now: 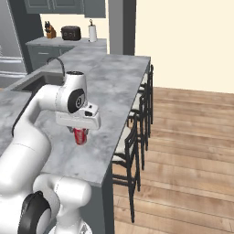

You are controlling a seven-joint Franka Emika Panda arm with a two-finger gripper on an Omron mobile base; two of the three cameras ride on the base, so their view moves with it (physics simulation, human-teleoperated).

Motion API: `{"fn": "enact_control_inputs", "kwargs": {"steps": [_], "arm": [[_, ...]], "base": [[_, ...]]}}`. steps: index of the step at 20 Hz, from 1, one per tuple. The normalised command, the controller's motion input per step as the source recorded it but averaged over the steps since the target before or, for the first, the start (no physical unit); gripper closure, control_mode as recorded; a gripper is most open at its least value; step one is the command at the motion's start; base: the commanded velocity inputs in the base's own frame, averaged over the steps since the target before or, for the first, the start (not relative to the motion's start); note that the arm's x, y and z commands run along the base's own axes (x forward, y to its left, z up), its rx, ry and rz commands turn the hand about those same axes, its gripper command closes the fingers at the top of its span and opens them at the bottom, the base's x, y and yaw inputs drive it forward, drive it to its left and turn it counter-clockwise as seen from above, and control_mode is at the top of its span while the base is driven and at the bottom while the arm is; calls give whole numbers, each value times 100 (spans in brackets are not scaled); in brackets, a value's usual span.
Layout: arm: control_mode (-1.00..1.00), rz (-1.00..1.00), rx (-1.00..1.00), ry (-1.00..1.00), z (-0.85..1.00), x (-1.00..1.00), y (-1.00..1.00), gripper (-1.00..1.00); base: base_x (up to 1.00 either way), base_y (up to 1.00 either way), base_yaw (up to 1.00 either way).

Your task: Four empty soda cans are scattered around the kitchen. Gather all the cans and cluster them next to the stove for recycling.

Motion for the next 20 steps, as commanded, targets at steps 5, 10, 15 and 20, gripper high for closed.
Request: {"fn": "enact_control_inputs", "kwargs": {"steps": [5,10,15,20], "arm": [[100,0,0,0,0,0,0,100],[100,0,0,0,0,0,0,100],[100,0,0,0,0,0,0,100],[100,0,0,0,0,0,0,100]], "base": [[-46,0,0],[-51,1,0],[-46,14,0],[-20,51,2]]}}
